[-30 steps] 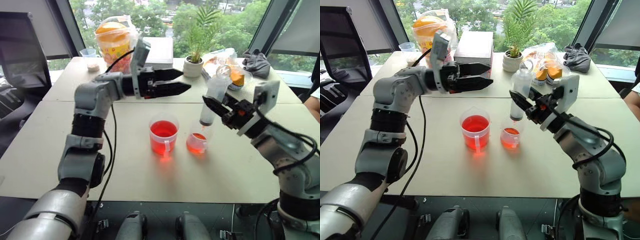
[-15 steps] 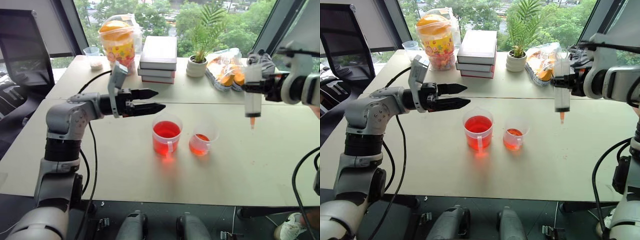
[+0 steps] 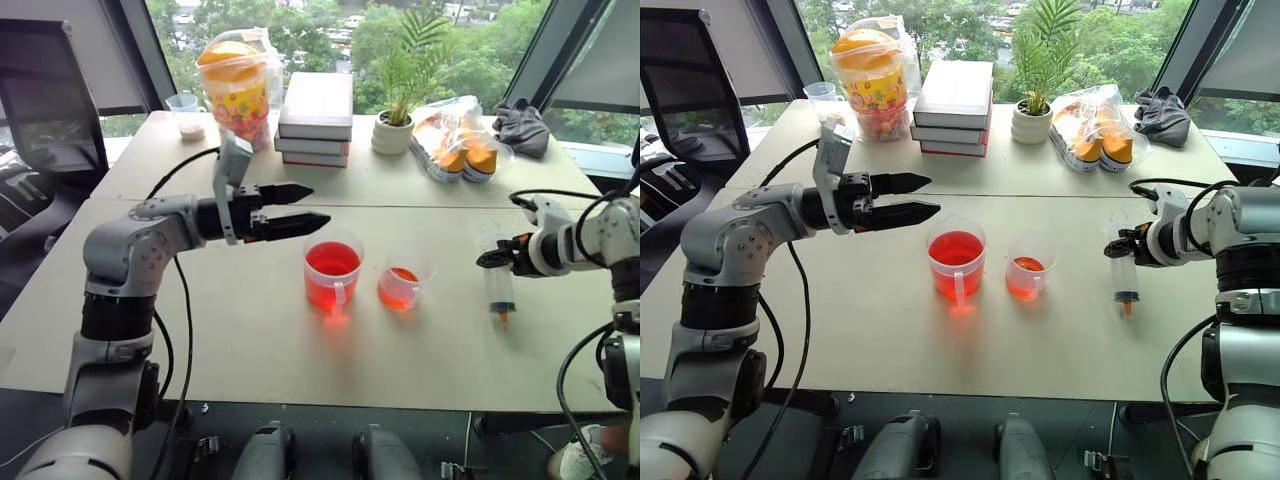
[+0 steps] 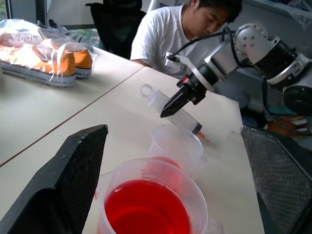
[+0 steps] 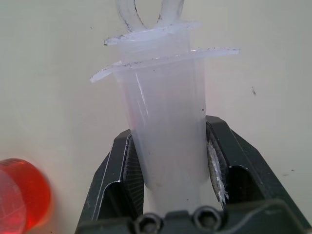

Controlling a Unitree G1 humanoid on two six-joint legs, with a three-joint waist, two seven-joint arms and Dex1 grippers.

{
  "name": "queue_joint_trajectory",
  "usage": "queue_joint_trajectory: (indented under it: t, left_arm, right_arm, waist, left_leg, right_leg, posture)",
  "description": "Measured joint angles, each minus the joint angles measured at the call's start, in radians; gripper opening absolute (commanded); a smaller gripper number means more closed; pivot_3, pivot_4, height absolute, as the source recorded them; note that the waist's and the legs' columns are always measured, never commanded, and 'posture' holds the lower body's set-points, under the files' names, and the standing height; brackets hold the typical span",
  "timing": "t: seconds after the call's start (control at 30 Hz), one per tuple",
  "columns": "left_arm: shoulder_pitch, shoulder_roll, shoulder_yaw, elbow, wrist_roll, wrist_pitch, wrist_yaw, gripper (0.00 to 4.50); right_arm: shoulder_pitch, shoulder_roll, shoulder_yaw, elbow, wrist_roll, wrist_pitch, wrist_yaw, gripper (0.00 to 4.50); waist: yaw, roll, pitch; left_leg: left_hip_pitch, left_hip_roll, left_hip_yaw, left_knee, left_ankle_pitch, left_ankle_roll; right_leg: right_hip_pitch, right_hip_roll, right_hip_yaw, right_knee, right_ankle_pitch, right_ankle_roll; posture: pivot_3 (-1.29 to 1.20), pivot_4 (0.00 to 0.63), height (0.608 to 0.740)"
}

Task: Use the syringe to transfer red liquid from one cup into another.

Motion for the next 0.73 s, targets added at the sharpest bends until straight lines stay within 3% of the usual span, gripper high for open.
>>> queue_joint_trajectory:
  t: [0.1, 0.13, 0.27, 0.4, 0.57, 0.73]
  left_arm:
    - [0.015, 0.007, 0.0, -0.02, -0.012, 0.015, 0.009, 4.48]
    - [0.016, 0.011, 0.0, -0.021, -0.012, 0.016, 0.012, 4.5]
    - [0.023, 0.037, -0.001, -0.027, -0.021, 0.025, 0.014, 4.5]
    - [0.023, 0.05, -0.001, -0.035, -0.041, 0.035, 0.012, 4.5]
    - [0.025, 0.092, 0.003, -0.037, -0.054, 0.036, 0.004, 4.5]
    - [0.025, 0.115, 0.004, -0.035, -0.054, 0.033, 0.002, 4.5]
  right_arm:
    - [0.0, 0.012, 0.001, 0.019, -0.036, -0.02, 0.029, 1.42]
    - [0.001, 0.014, 0.001, 0.018, -0.045, -0.021, 0.038, 2.44]
    - [0.022, 0.013, 0.001, 0.004, -0.065, -0.006, 0.07, 4.48]
    - [0.033, -0.033, -0.003, -0.112, -0.063, 0.012, 0.113, 4.48]
    - [0.165, -0.251, -0.054, -0.469, -0.024, -0.058, 0.249, 4.48]
    - [0.332, -0.352, -0.227, -0.723, 0.042, -0.153, 0.398, 4.48]
  waist:
    - [-0.001, 0.0, 0.0]
    - [-0.002, 0.0, 0.0]
    - [-0.003, 0.0, 0.0]
    - [-0.008, 0.0, 0.0]
    - [-0.007, 0.0, 0.0]
    - [-0.015, 0.0, 0.0]
  left_leg:
    - [0.0, 0.0, 0.0, 0.0, 0.0, 0.0]
    - [0.0, 0.0, 0.0, 0.0, 0.0, 0.0]
    - [0.0, 0.0, 0.0, 0.0, 0.0, 0.0]
    - [0.0, 0.0, 0.0, 0.0, 0.0, 0.0]
    - [0.0, 0.0, -0.001, 0.0, 0.0, 0.0]
    - [0.002, 0.0, -0.001, 0.001, 0.0, 0.0]
  right_leg:
    - [0.0, 0.001, 0.0, 0.0, 0.0, 0.0]
    - [0.0, 0.001, 0.0, 0.0, 0.0, 0.0]
    - [0.0, 0.001, 0.0, 0.001, 0.0, 0.0]
    - [0.0, 0.001, 0.0, 0.0, 0.0, 0.0]
    - [0.0, 0.001, -0.001, -0.001, 0.0, 0.001]
    - [0.002, 0.001, -0.001, 0.0, 0.0, 0.001]
  posture:
    - [0.0, 0.15, 0.74]
    - [0.0, 0.15, 0.74]
    - [0.0, 0.15, 0.74]
    - [0.0, 0.15, 0.74]
    - [0.0, 0.15, 0.74]
    - [0.0, 0.15, 0.74]
